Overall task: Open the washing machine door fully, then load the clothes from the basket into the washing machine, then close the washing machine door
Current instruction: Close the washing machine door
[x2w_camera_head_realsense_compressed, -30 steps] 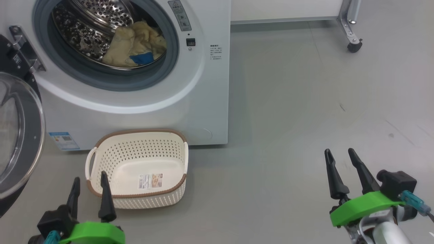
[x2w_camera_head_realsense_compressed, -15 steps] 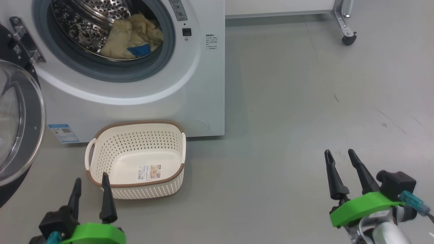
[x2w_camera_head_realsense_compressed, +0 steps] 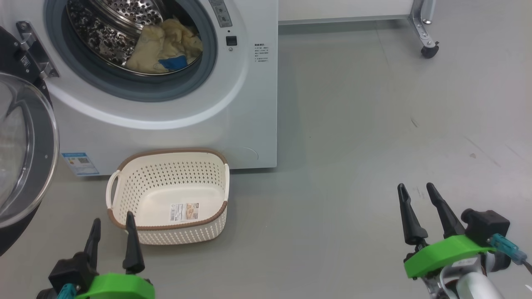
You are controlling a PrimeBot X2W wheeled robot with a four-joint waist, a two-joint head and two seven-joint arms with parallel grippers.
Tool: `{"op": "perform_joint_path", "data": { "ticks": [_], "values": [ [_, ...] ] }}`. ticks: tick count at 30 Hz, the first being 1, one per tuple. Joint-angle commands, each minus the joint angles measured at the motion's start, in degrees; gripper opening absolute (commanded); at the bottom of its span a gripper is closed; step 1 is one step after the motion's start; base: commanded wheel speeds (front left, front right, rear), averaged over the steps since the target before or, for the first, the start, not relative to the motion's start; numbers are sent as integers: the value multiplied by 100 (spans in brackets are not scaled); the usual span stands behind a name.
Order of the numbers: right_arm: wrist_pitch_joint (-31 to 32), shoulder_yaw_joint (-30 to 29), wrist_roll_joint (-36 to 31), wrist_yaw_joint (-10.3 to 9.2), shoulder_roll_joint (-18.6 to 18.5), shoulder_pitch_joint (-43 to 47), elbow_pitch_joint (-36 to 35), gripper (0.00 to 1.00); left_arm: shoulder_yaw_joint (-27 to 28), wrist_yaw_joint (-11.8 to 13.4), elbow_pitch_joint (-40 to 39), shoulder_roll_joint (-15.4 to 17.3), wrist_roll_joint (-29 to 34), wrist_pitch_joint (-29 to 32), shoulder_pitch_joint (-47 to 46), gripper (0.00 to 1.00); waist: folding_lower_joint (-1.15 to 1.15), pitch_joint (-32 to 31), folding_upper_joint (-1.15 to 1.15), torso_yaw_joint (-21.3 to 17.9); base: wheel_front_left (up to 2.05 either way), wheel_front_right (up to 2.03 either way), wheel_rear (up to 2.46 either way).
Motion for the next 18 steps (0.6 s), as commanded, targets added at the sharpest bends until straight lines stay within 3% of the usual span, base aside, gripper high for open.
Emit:
{"op": "perform_joint_path", "data": {
  "ticks": [1, 18],
  "values": [
    [-45, 114, -26, -16, -36, -292, -166, 100, 170, 2, -169, 36, 41, -55, -226, 100, 0, -10, 0, -2, 0, 0, 0],
    [-45, 107, -20, -16, -17, -310, -142, 100, 145, 14, -119, 36, 89, -55, -251, 100, 0, -24, 0, -1, 0, 0, 0]
  ]
}}
